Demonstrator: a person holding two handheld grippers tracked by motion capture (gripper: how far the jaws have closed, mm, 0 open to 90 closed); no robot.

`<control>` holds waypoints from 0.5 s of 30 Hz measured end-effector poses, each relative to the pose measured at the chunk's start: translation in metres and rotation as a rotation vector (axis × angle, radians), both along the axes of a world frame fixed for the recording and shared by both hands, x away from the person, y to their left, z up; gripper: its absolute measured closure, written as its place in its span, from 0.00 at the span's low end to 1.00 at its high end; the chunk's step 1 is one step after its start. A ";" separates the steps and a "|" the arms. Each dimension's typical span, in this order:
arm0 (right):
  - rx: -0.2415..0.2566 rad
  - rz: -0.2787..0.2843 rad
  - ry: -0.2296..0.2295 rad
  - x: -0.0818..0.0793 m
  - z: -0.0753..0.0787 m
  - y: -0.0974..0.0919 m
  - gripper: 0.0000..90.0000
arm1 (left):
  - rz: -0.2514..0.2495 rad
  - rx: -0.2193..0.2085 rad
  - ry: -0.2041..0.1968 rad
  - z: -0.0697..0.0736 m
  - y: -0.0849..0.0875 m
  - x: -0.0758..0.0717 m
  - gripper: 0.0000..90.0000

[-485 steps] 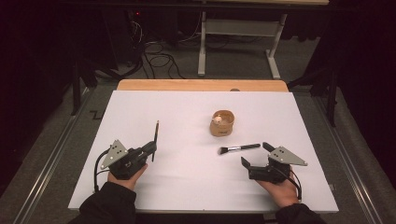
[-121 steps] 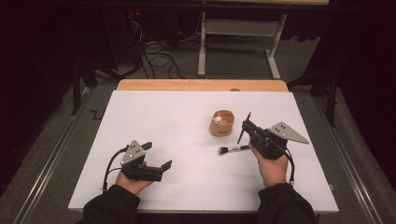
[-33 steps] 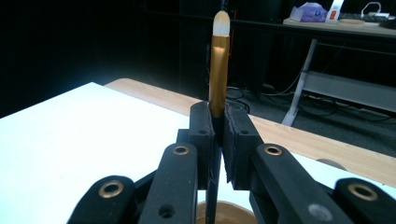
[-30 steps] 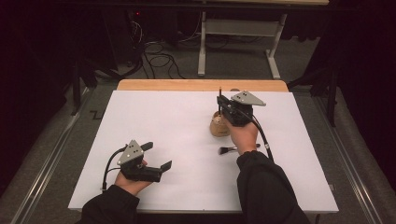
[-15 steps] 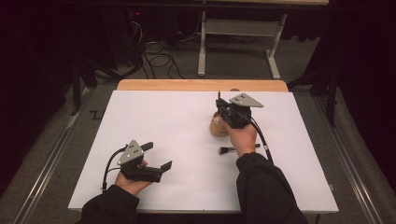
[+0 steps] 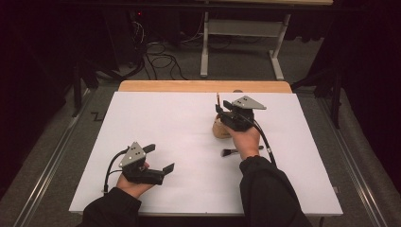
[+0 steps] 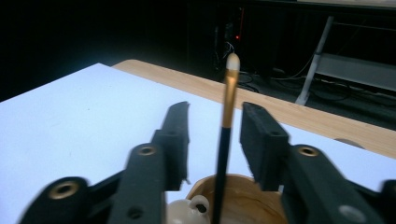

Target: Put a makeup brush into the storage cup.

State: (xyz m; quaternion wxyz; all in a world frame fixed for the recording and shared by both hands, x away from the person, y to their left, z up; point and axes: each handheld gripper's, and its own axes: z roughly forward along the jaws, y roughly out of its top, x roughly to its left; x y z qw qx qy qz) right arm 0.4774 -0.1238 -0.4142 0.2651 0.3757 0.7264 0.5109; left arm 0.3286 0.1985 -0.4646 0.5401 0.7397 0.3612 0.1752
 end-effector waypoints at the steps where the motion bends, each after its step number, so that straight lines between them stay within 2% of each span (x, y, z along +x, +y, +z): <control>1: 0.005 -0.002 0.002 -0.001 0.001 -0.001 0.63 | 0.000 0.000 0.000 0.000 0.000 0.000 0.01; 6: 0.018 -0.004 0.004 -0.005 0.004 -0.005 0.50 | 0.002 0.000 0.000 0.000 0.000 0.000 0.01; 11: 0.054 0.002 0.023 -0.012 0.009 -0.010 0.36 | 0.003 -0.002 0.001 0.000 0.000 0.001 0.01; 15: 0.077 0.006 0.004 -0.024 0.009 -0.014 0.33 | 0.008 -0.006 0.000 0.000 0.001 0.000 0.01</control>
